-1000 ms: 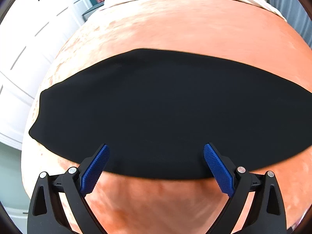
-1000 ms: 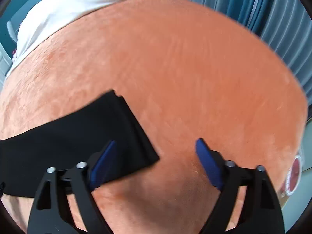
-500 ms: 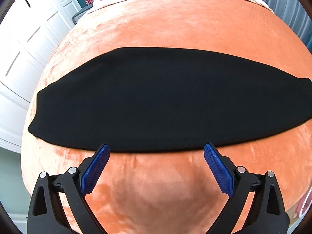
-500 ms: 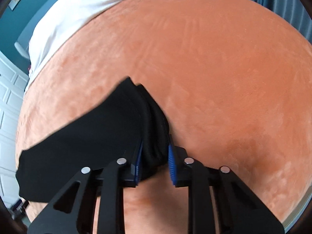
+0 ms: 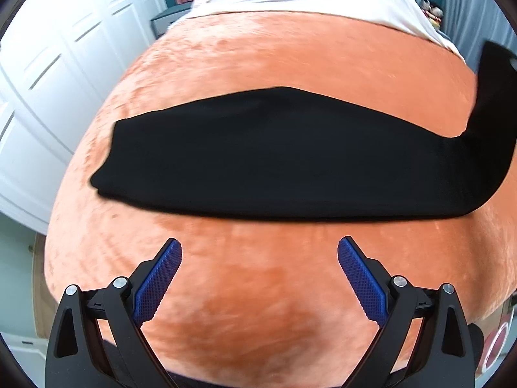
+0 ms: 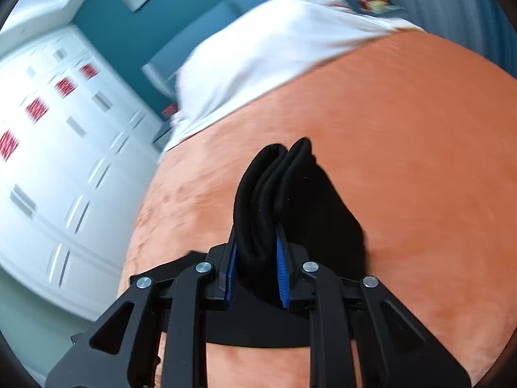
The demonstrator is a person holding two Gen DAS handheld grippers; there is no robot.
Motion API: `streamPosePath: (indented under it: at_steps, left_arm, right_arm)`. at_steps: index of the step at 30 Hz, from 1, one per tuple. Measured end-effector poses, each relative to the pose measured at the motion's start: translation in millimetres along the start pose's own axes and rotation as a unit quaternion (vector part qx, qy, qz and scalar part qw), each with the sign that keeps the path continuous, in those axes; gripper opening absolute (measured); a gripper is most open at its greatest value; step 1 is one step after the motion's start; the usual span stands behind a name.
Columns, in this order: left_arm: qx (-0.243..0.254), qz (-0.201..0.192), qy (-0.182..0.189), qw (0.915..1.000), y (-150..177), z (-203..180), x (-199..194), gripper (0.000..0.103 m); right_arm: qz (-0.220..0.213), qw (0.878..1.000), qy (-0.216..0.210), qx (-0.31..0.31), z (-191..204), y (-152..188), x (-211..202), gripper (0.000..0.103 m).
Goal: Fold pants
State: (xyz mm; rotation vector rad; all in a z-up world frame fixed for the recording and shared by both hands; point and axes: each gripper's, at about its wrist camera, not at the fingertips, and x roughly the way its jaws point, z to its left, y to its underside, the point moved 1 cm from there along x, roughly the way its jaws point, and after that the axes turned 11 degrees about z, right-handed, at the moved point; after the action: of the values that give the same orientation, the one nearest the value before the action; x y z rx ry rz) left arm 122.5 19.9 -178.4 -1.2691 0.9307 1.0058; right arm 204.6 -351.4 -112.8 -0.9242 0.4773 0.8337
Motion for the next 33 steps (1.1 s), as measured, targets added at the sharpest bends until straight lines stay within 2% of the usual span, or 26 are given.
streamPosePath:
  at_steps: [5, 7, 13, 20, 25, 28, 32, 33]
  left_arm:
    - [-0.017, -0.021, -0.005, 0.9996, 13.1, 44.2, -13.5, 0.096]
    - [-0.023, -0.029, -0.015, 0.9992, 18.8, 62.7, -17.2, 0.096]
    - [-0.038, -0.038, -0.027, 0.9982, 36.1, 106.2, -20.4, 0.096]
    - [-0.049, -0.037, -0.031, 0.9976, 45.4, 134.7, -10.2, 0.096]
    - [-0.062, -0.032, -0.023, 0.9973, 45.3, 149.8, -1.9, 0.096]
    - [-0.065, -0.031, -0.022, 0.9972, 44.4, 156.0, 3.5, 0.096]
    - [-0.079, -0.019, -0.011, 0.9967, 42.2, 165.4, 13.2, 0.096]
    - [-0.089, -0.011, -0.004, 0.9960, 40.8, 170.2, 17.7, 0.096]
  right_arm:
    - [0.044, 0.997, -0.012, -0.057, 89.1, 18.5, 54.4, 0.019]
    - [0.073, 0.995, -0.007, -0.067, 111.2, 33.5, 88.5, 0.019]
    - [0.148, 0.985, 0.017, -0.084, 145.1, 74.4, 175.7, 0.019]
    - [0.211, 0.970, 0.066, -0.101, 160.5, 122.4, 249.1, 0.019]
    - [0.236, 0.960, 0.099, -0.110, 156.2, 147.3, 272.9, 0.019]
    - [0.236, 0.960, 0.105, -0.108, 153.8, 156.1, 282.5, 0.020]
    - [0.230, 0.956, 0.120, -0.138, 159.0, 164.3, 282.9, 0.030]
    - [0.229, 0.955, 0.122, -0.146, 161.6, 165.2, 281.5, 0.039]
